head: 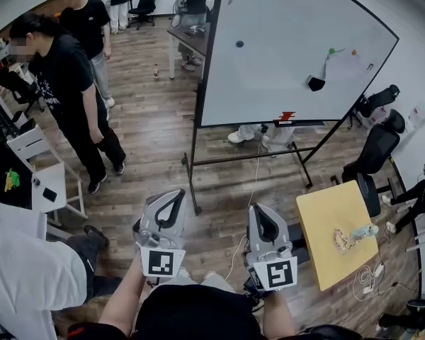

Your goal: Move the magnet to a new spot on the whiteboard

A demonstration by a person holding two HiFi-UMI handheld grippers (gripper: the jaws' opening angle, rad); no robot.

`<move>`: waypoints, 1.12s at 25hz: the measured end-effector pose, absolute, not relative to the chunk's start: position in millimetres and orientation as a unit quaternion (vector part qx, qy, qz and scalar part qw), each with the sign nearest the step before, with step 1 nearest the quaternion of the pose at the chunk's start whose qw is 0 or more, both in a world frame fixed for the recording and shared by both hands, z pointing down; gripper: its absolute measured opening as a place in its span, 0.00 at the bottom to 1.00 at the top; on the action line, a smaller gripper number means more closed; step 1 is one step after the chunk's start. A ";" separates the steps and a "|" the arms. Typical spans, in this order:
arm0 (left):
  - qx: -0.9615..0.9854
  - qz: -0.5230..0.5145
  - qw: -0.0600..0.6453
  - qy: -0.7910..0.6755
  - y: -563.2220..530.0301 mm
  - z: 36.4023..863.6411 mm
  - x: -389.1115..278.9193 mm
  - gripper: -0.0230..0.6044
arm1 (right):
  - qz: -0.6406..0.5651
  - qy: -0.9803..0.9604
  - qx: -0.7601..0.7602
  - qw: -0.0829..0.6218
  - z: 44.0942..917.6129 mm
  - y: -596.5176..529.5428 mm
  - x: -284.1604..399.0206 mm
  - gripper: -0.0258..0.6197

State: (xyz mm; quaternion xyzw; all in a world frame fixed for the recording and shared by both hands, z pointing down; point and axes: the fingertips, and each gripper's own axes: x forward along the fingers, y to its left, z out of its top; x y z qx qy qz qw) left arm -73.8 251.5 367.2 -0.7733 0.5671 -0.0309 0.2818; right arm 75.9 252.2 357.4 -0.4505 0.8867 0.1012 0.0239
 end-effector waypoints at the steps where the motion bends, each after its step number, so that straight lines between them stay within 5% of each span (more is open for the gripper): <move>1: -0.773 -0.032 0.286 0.566 250.9 368.3 -75.8 0.04 | 0.106 0.886 -0.451 0.023 359.1 253.2 72.7 0.04; 28: -0.755 -0.056 0.283 0.589 84.2 377.1 -100.8 0.04 | 0.099 0.897 -0.431 0.023 371.2 70.2 53.8 0.04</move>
